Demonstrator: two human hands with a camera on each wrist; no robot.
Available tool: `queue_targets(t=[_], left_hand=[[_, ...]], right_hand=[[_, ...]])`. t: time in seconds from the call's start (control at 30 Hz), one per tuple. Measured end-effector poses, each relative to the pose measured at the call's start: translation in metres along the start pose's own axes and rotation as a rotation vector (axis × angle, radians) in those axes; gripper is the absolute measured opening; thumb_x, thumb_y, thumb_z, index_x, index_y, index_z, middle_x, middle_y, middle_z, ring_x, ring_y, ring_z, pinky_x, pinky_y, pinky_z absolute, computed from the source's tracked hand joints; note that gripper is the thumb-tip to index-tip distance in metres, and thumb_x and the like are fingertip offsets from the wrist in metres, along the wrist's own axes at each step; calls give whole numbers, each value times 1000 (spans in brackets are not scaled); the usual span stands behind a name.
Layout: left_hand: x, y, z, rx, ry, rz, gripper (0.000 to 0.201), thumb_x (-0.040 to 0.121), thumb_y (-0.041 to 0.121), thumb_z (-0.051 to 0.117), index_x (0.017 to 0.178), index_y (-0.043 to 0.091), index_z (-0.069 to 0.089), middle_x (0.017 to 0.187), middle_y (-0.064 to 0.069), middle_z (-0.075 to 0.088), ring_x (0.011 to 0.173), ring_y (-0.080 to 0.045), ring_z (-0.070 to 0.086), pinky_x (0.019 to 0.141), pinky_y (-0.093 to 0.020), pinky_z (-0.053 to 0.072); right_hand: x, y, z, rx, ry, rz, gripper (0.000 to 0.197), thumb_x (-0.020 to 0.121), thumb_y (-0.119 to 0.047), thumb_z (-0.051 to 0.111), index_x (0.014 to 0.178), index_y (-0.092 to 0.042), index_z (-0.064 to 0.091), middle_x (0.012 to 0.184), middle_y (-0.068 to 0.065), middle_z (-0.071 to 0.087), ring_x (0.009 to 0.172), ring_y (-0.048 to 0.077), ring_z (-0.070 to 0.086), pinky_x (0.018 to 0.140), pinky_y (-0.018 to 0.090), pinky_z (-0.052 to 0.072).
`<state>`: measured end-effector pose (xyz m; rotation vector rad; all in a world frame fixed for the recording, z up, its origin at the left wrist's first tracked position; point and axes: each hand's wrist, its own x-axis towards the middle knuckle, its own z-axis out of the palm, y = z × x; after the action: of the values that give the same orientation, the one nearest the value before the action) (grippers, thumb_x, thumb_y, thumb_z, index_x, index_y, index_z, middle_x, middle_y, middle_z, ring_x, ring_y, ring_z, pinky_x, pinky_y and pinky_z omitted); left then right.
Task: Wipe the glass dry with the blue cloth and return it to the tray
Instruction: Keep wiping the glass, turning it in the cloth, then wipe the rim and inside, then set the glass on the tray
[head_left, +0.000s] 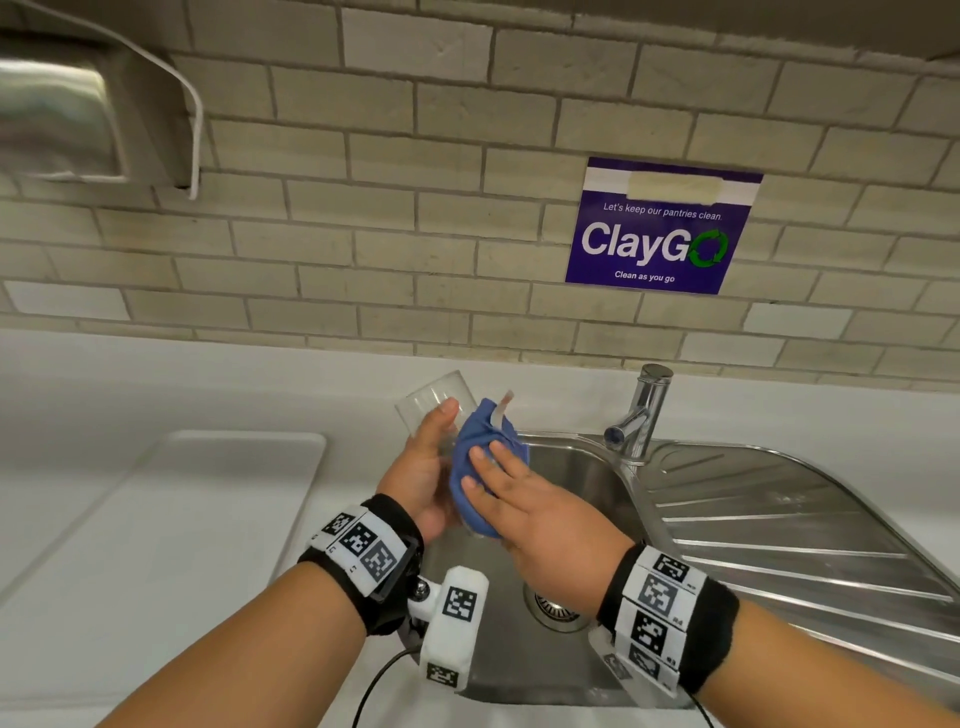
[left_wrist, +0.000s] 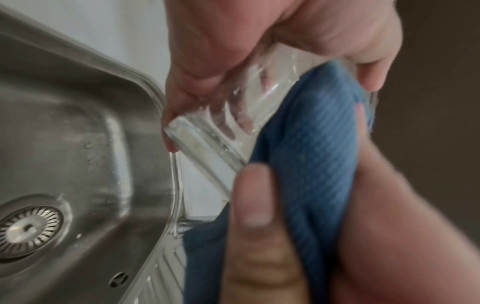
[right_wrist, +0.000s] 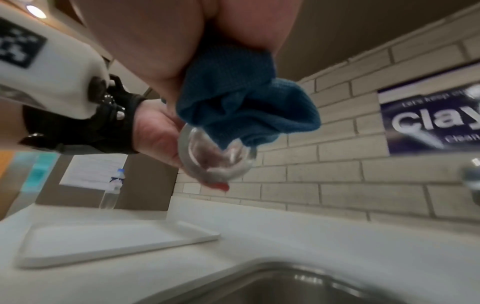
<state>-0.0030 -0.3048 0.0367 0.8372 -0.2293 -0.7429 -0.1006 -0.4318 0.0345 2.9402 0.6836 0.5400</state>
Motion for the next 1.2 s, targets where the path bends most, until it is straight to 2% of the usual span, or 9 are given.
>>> queue_targets(t=[0.1,0.23,0.33,0.47,0.73,0.83,0.97,1.13,1.2], left_hand=[[3,4,-7,67,31,56,80,48,41,89,120,18,63,114,-17,66,100,-34,66,86,-44,55],[-2,0,-2,66,-39,218,62,49,24,81,103,28,52,86,-5,68,84,-26,65,76,-40,53],[-5,-5,-3,83,-99,300,71,46,17,84,108,27,51,82,-1,72,84,-24,68,72,-36,58],[-6,-14,-1,61,-128,365,96,30,29,100,112,22,52,92,-4,68,88,-23,68,75,-34,60],[-17,-2,13,297,39,-40,112,28,97,55,115,28,55,127,-8,65,106,-28,66,80,-46,57],[-15,10,6,178,57,-291,118,59,99,13,148,26,37,156,-23,33,131,-53,45,105,-67,38],[-14,15,0,60,-27,-405,114,62,99,14,152,30,32,156,-36,25,114,-62,56,85,-61,54],[-18,17,-7,-64,-241,-406,72,61,36,83,126,11,64,126,-46,54,95,-59,66,68,-52,63],[-17,17,-15,7,-218,-365,77,61,-2,68,136,14,56,123,-43,59,89,-54,70,63,-45,63]], right_hand=[[-3,1,-7,426,72,258,64,87,-8,52,142,-13,21,150,0,11,140,18,14,116,32,19],[-1,5,-23,1096,158,620,23,91,-18,52,102,-37,59,99,-14,66,86,-4,61,79,17,48],[1,14,-18,1396,149,780,13,89,-19,54,93,-16,66,91,7,73,86,17,68,82,28,55],[1,29,-1,1838,13,923,61,75,-41,69,116,2,56,126,29,55,118,41,52,107,52,37],[-5,41,10,1947,31,1028,65,74,-35,66,121,7,51,132,30,48,123,41,46,108,50,36],[-6,42,11,1903,67,1055,64,72,-33,67,117,10,53,127,31,53,115,40,54,98,46,47],[-11,46,12,1777,129,1033,59,67,-30,68,107,12,57,115,32,60,95,36,63,84,41,54],[-13,53,9,1563,177,959,55,62,-32,75,101,4,61,106,30,65,95,38,65,93,54,49],[-14,58,9,1482,195,947,54,57,-35,82,97,-3,63,102,28,67,95,39,65,93,58,48]])
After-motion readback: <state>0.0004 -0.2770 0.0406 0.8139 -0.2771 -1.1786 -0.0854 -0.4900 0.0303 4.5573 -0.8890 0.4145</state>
